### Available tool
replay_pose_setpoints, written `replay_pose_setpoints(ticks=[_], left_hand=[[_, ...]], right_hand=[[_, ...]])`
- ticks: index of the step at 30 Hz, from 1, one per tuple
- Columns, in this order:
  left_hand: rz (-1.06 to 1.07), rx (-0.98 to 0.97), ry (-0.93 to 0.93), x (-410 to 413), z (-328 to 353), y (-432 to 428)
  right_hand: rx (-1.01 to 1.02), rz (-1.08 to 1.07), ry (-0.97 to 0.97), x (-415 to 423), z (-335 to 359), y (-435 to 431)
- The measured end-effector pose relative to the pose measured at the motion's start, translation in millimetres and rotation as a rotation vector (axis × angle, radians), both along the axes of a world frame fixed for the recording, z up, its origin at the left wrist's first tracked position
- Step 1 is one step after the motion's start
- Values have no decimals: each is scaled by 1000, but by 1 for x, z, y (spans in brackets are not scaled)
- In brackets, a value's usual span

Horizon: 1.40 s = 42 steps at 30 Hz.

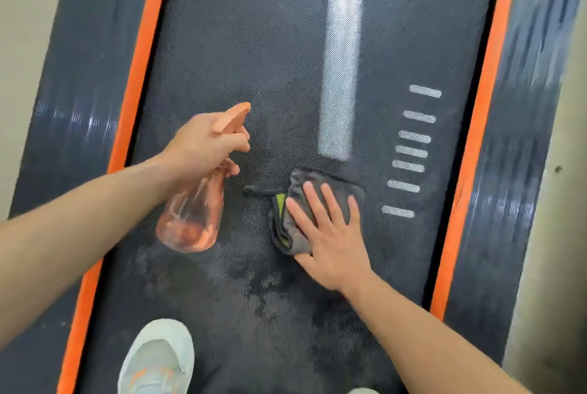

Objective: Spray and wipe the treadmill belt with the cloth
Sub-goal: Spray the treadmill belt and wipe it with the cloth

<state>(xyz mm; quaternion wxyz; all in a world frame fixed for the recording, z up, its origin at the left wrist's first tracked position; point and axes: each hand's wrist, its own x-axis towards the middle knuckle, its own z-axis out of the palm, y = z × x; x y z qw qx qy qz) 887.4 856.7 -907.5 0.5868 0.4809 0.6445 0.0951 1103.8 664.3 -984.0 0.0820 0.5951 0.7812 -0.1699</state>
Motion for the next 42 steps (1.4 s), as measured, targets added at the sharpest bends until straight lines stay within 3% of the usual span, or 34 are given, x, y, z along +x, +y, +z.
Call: replay_pose_setpoints(ticks=[3,7,10,12,15,17,26,42], left_hand=[[10,-25,-44,3,-1,-6],[-33,-72,-51,-5,-2,-17],[-53,-53,-27,-16,-2,-21],[-36,-62,-27,-23,2,-22],[36,-131,-62,-33,3,-26],[89,-151,-80,-42,2,-29],[200,-128,-12,-80,10,-39],[317,-246,12,-105,25,-90]], right_hand=[[-23,11,-24,22,0,42],[7,-373,-30,40,-5,145],[16,-514,-19,23,-3,153],[49,-460,-4,-9,2,110],[19,-80,5,-50,4,40],[15,28,33,-52,-2,37],[72,-238,35,-67,-6,146],[114,-344,35,-78,-6,140]])
